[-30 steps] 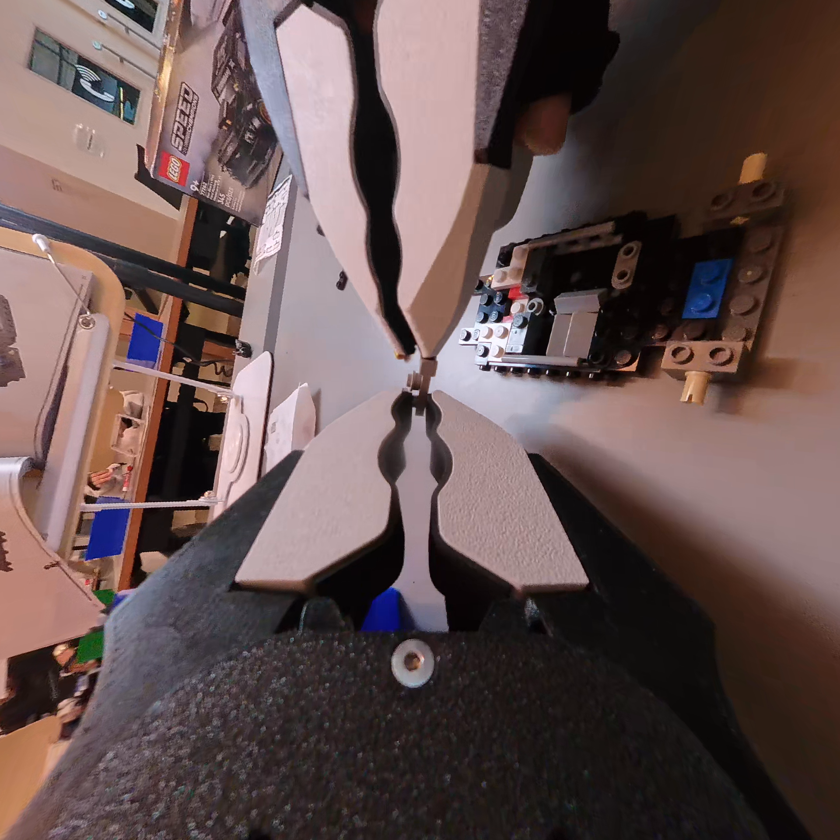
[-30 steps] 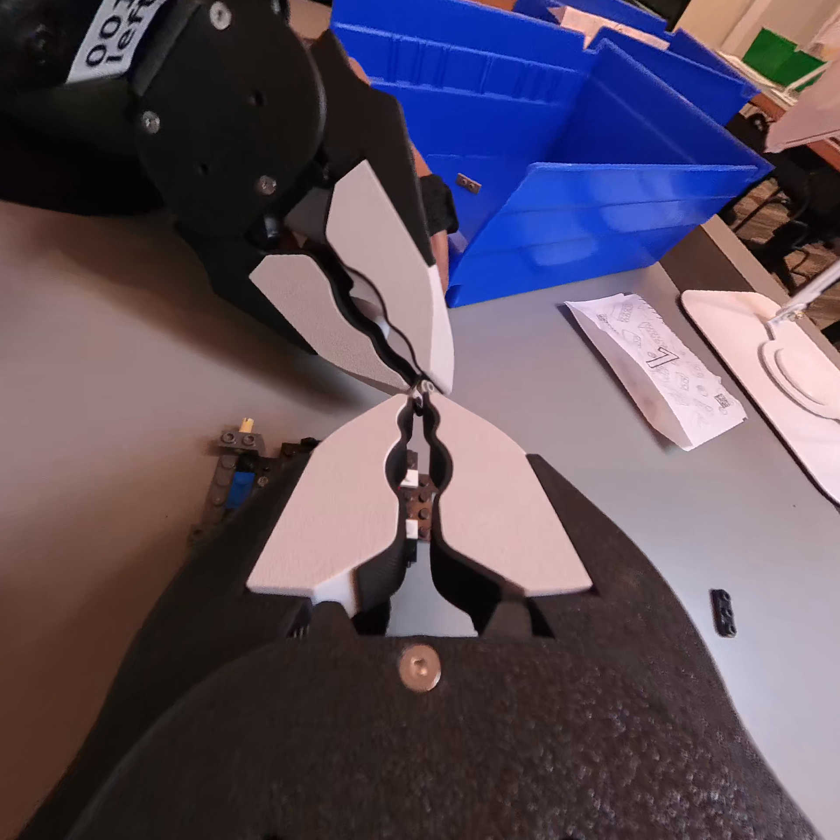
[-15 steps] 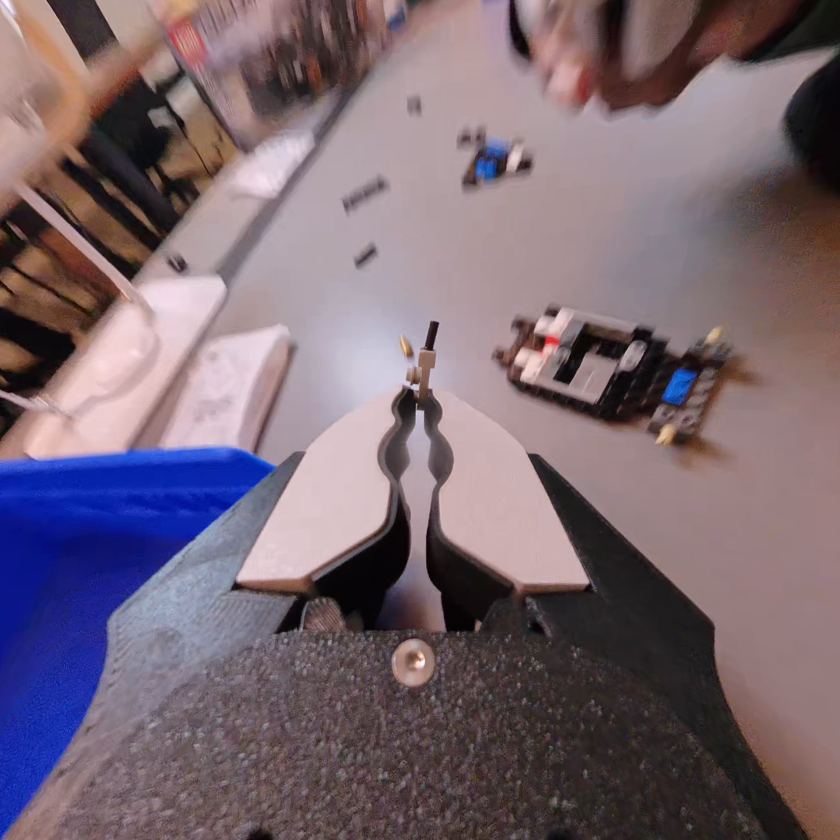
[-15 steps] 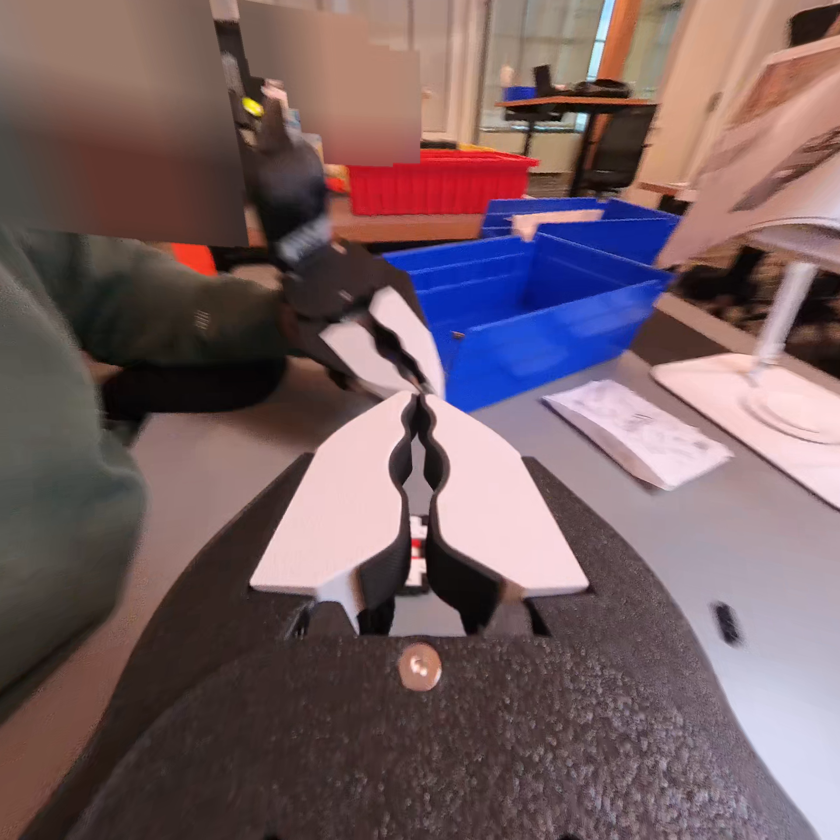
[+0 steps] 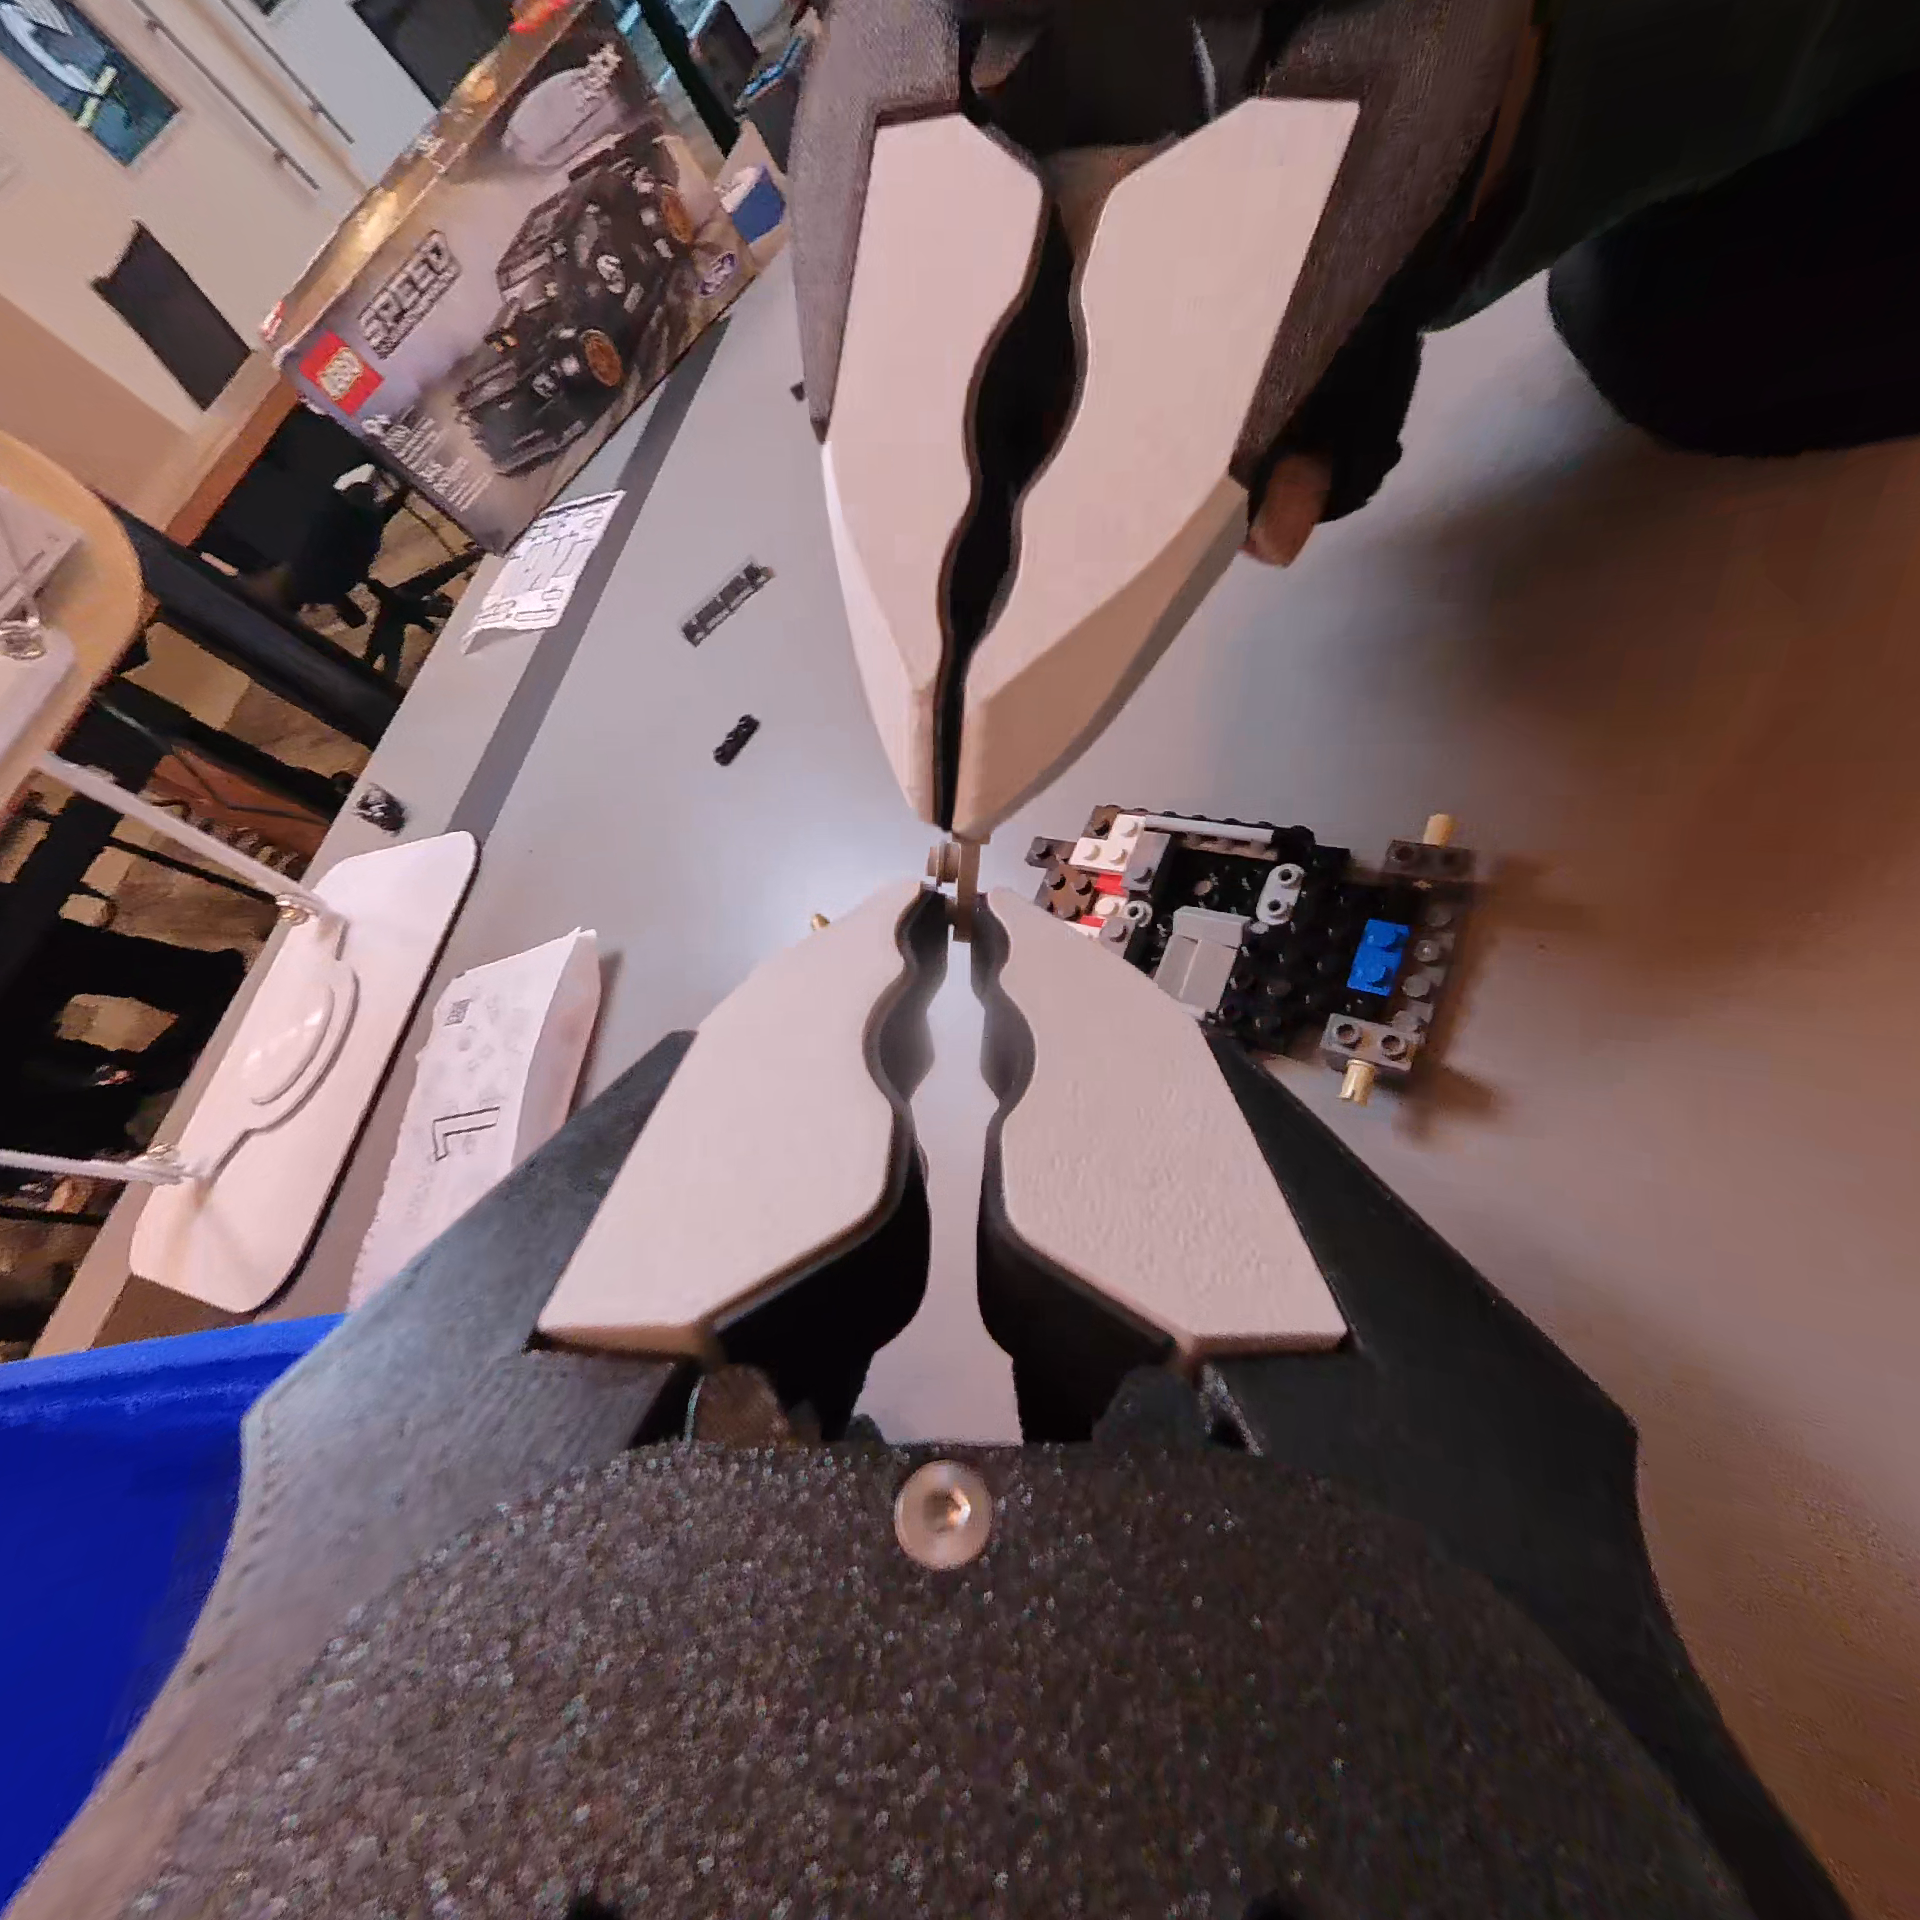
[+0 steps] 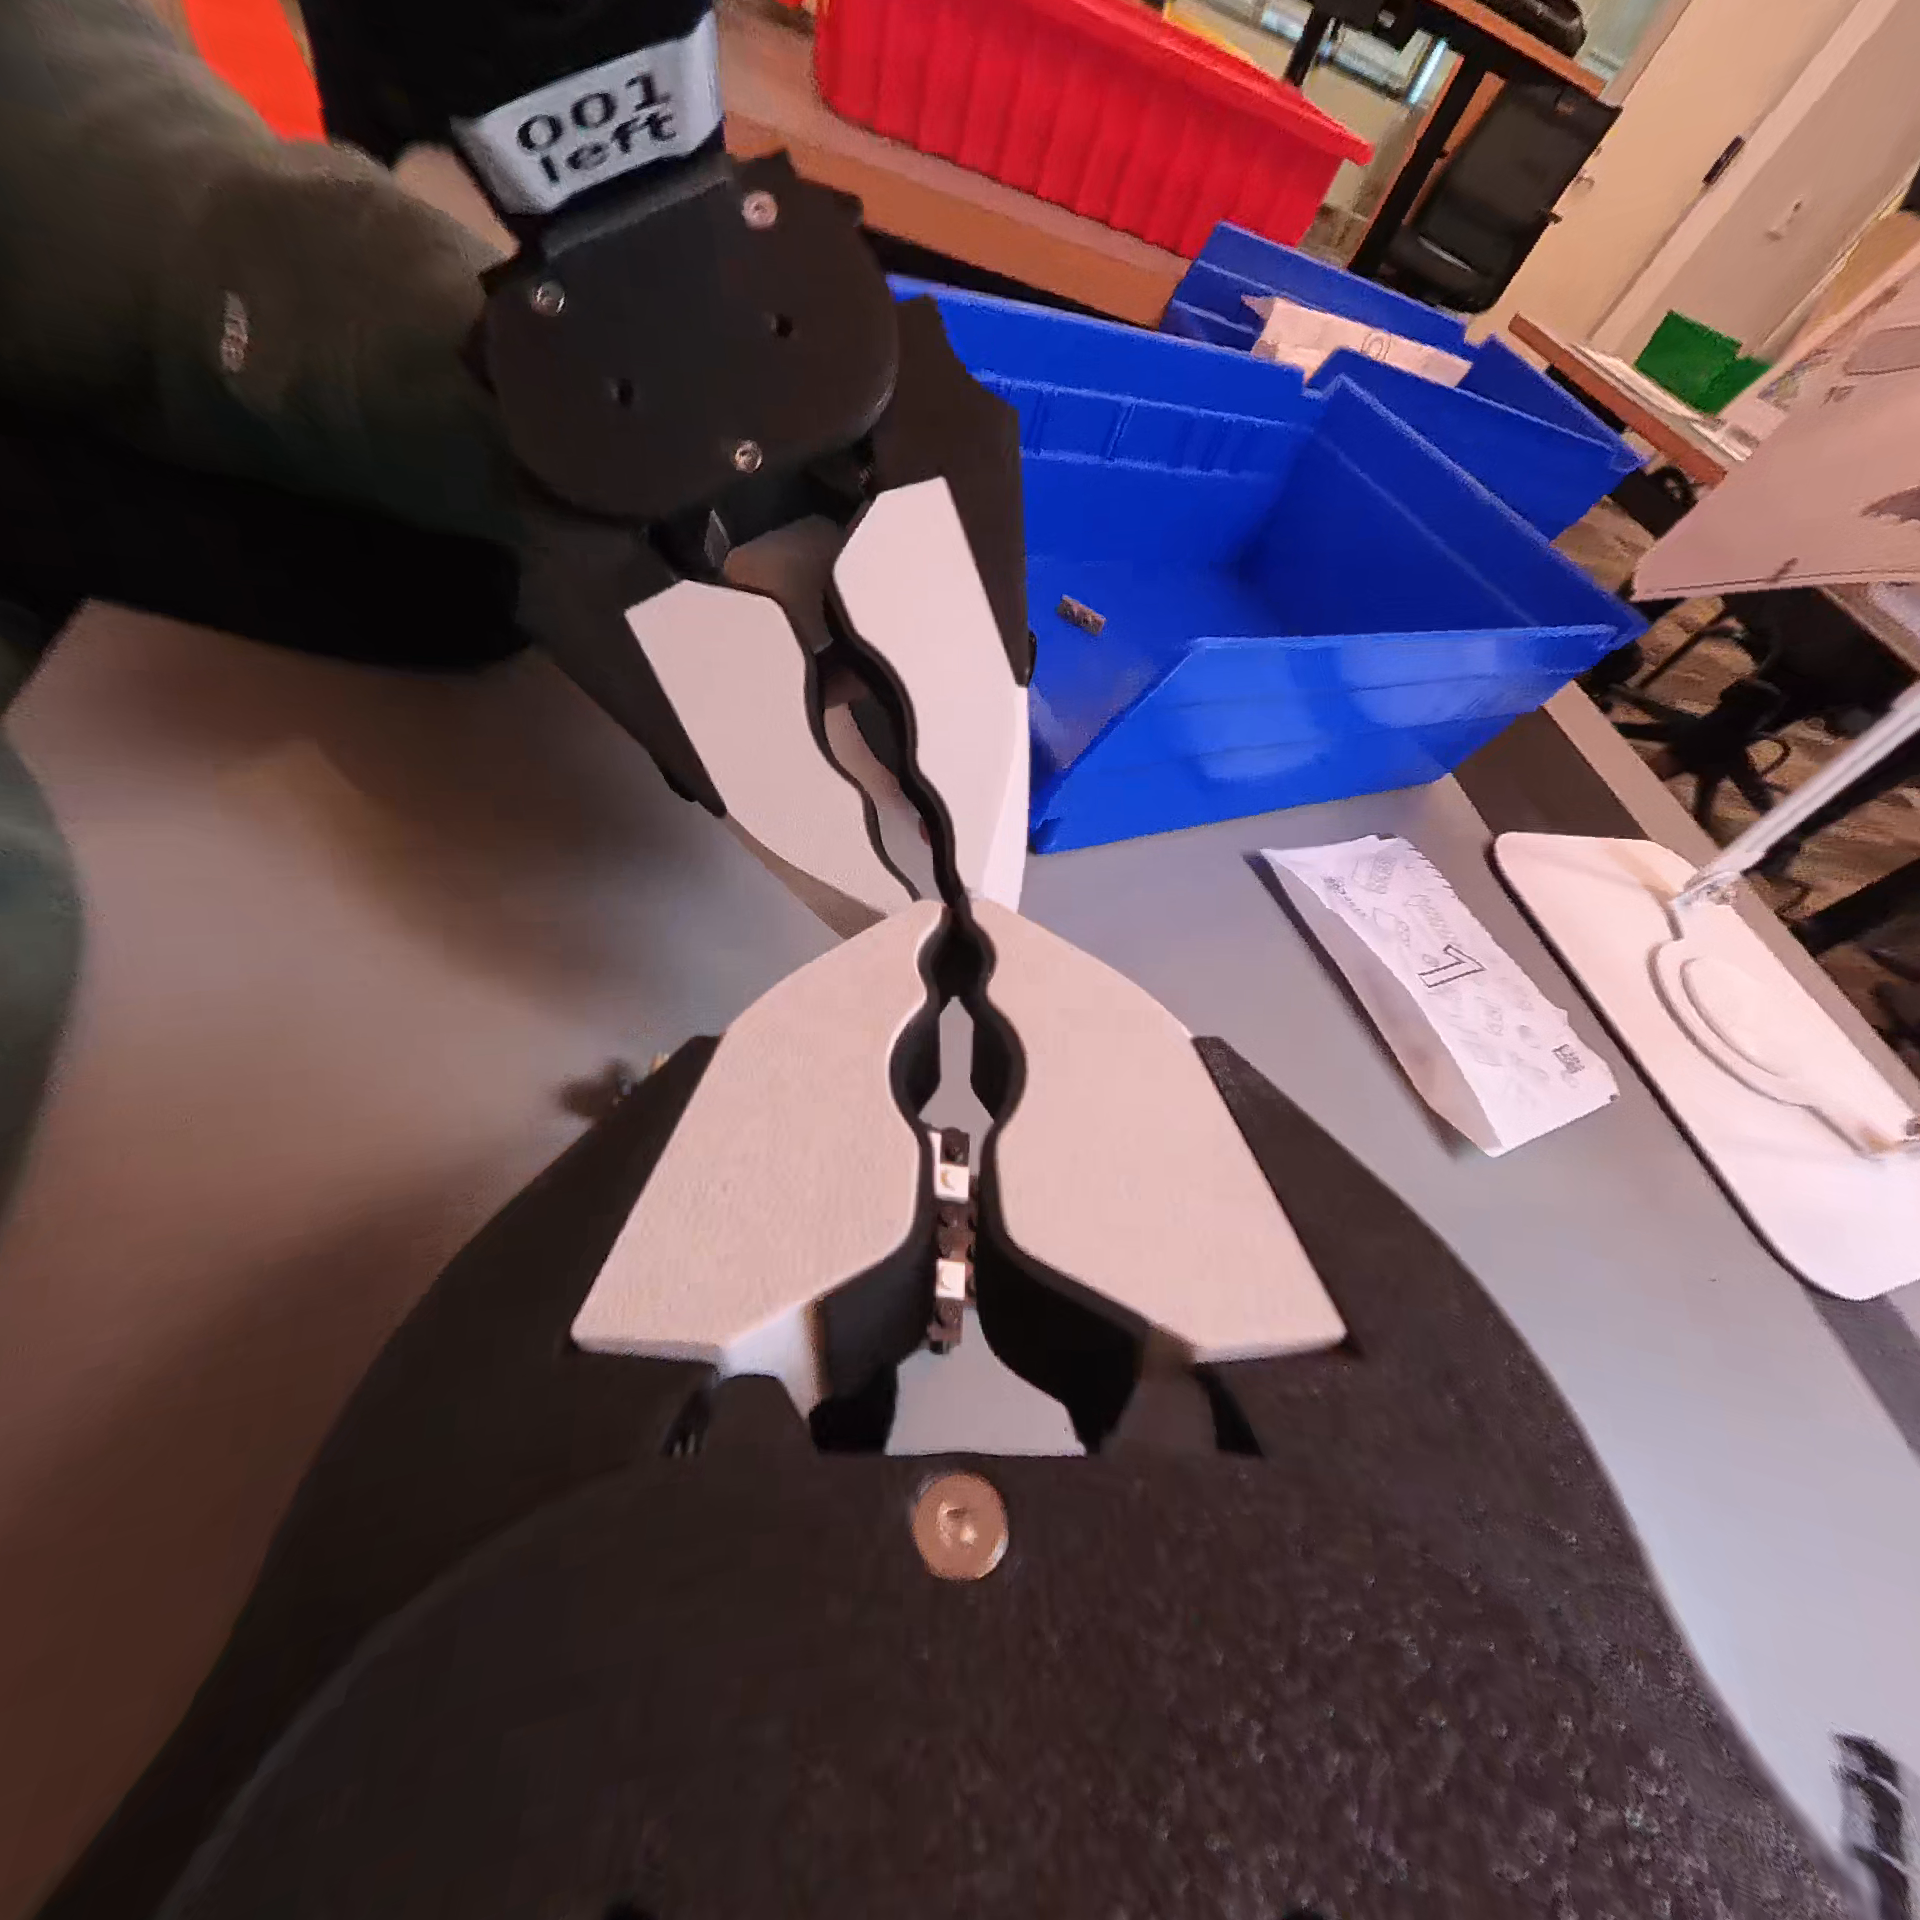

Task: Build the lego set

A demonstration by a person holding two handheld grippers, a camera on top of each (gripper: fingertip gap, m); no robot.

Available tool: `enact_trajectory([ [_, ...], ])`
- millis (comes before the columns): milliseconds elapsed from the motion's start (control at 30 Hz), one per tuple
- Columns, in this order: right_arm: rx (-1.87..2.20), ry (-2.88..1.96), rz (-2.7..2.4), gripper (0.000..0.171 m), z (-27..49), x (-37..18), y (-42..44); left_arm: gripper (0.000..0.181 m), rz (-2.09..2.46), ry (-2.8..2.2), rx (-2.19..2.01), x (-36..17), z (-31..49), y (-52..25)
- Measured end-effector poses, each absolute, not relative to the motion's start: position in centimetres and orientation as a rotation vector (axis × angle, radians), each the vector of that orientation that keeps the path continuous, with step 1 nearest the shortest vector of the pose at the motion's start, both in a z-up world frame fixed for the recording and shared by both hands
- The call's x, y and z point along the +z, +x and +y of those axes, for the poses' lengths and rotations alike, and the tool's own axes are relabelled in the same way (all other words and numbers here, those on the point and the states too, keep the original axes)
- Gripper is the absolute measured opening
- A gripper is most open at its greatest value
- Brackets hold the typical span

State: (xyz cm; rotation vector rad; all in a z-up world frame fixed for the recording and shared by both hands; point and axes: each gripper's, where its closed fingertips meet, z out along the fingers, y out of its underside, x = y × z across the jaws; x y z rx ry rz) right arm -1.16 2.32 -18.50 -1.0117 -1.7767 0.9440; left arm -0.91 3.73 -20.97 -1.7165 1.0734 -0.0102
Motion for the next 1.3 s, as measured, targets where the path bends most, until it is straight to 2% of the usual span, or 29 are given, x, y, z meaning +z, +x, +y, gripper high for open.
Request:
enact_trajectory([
  [233,0.967,-0.970,-1.744,0.000,2.2,-17.4,-0.7,0.005,1.006,-1.744,-0.187,-20.3,3.2,-1.0],
  [300,0.950,-0.973,-1.776,0.012,2.0,-17.9,-0.7,0.005,1.018,-1.744,-0.185,-20.5,3.1,-0.8],
  [400,0.918,-0.967,-1.802,0.017,2.0,-18.5,-0.7,0.005,1.016,-1.741,-0.185,-20.4,3.1,-0.8],
  [533,0.866,-0.951,-1.802,0.005,2.1,-18.5,-0.8,0.005,1.028,-1.747,-0.194,-20.6,2.9,-0.8],
  [1300,1.215,-1.147,-1.808,0.000,1.0,-19.3,0.3,0.005,0.818,-1.962,-0.786,-22.6,1.8,0.9],
])
